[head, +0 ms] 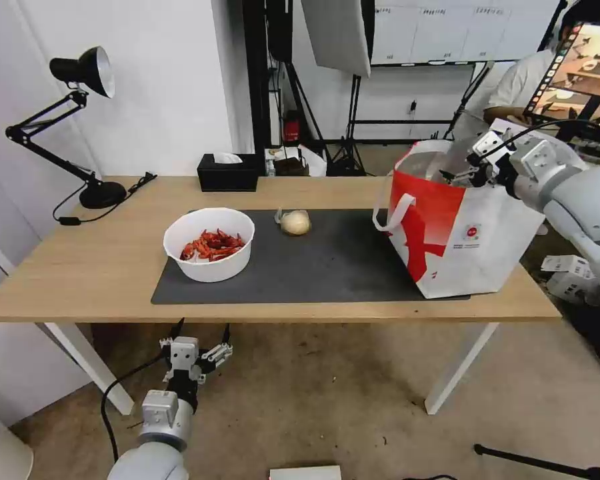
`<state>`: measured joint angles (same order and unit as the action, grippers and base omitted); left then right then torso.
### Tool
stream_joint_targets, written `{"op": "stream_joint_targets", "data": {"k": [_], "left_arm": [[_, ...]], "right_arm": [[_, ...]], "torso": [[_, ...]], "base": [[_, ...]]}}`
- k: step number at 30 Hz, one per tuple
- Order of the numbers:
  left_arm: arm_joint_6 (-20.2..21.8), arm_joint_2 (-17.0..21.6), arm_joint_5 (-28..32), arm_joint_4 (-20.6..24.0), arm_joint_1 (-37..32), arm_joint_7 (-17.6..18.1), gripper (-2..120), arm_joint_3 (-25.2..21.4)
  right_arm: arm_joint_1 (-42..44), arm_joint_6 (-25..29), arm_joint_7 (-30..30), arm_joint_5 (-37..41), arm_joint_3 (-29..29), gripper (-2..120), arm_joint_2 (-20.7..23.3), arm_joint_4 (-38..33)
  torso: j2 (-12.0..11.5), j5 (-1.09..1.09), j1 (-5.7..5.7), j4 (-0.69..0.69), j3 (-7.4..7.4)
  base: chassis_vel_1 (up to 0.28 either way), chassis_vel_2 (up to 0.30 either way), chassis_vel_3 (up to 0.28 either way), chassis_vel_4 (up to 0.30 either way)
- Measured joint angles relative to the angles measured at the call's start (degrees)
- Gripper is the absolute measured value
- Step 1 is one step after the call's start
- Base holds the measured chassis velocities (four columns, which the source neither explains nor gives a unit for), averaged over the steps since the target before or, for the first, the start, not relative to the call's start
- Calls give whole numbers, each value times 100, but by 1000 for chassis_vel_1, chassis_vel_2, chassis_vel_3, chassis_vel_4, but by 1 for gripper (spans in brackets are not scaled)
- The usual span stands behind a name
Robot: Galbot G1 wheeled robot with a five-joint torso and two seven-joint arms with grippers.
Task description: Pick up the trash from the table and place it into the takeout bag.
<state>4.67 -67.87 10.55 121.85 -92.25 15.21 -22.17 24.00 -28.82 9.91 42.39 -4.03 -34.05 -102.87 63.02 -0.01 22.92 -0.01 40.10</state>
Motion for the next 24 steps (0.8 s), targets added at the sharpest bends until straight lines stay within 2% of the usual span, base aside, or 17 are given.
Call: {"op": "stream_joint_targets", "data": {"k": [2, 3, 5, 6, 9, 10, 13, 18, 21, 22, 24], "left_arm": [[-7, 4, 15, 30, 3, 0, 100, -10], [-7, 4, 15, 30, 3, 0, 100, -10], [-48, 17, 29, 53, 8, 0, 100, -28], [-48, 17, 29, 53, 8, 0, 100, -28], [-174, 31, 54, 58, 28, 0, 100, -63], [-174, 31, 54, 58, 28, 0, 100, -63], [-293, 23, 157, 62, 82, 1, 100, -96], [-303, 17, 176, 95, 93, -1, 100, -109], [-319, -18, 169, 122, 45, -5, 100, -131], [-319, -18, 169, 122, 45, -5, 100, -131], [-306, -67, 137, 131, -32, -8, 100, -173]], "right_arm": [[202, 720, 1189, 1178, 5, 100, -229, -207], [202, 720, 1189, 1178, 5, 100, -229, -207], [587, 1478, 1512, 1651, -166, 100, -395, -420], [587, 1478, 1512, 1651, -166, 100, -395, -420], [1462, 2163, 1294, 2025, -559, 100, -443, -929], [1462, 2163, 1294, 2025, -559, 100, -443, -929], [2452, 2718, 818, 1925, -936, 100, -410, -1535], [3282, 2966, 429, 1738, -1438, 100, -457, -2014], [4558, 3139, -40, 1163, -2147, 100, -660, -2366], [4558, 3139, -40, 1163, -2147, 100, -660, -2366], [5446, 3380, -288, 591, -2499, 100, -946, -2440]], "torso": [[0, -1, 0, 3, 1], [0, -1, 0, 3, 1], [0, 0, 0, 4, 1], [0, 0, 0, 4, 1], [0, 0, 0, 0, 0], [0, 0, 0, 0, 0], [0, 0, 0, 0, 0], [0, -1, 0, 2, 0], [0, 0, 0, 1, -1], [0, 0, 0, 1, -1], [0, 1, 0, 0, -1]], "base": [[0, 0, 0, 0], [0, 0, 0, 0], [0, 0, 0, 0], [0, 0, 0, 0], [0, 0, 0, 0], [0, 0, 0, 0], [0, 0, 0, 0], [0, 0, 0, 0], [0, 0, 0, 0], [0, 0, 0, 0], [0, 0, 0, 0]]}}
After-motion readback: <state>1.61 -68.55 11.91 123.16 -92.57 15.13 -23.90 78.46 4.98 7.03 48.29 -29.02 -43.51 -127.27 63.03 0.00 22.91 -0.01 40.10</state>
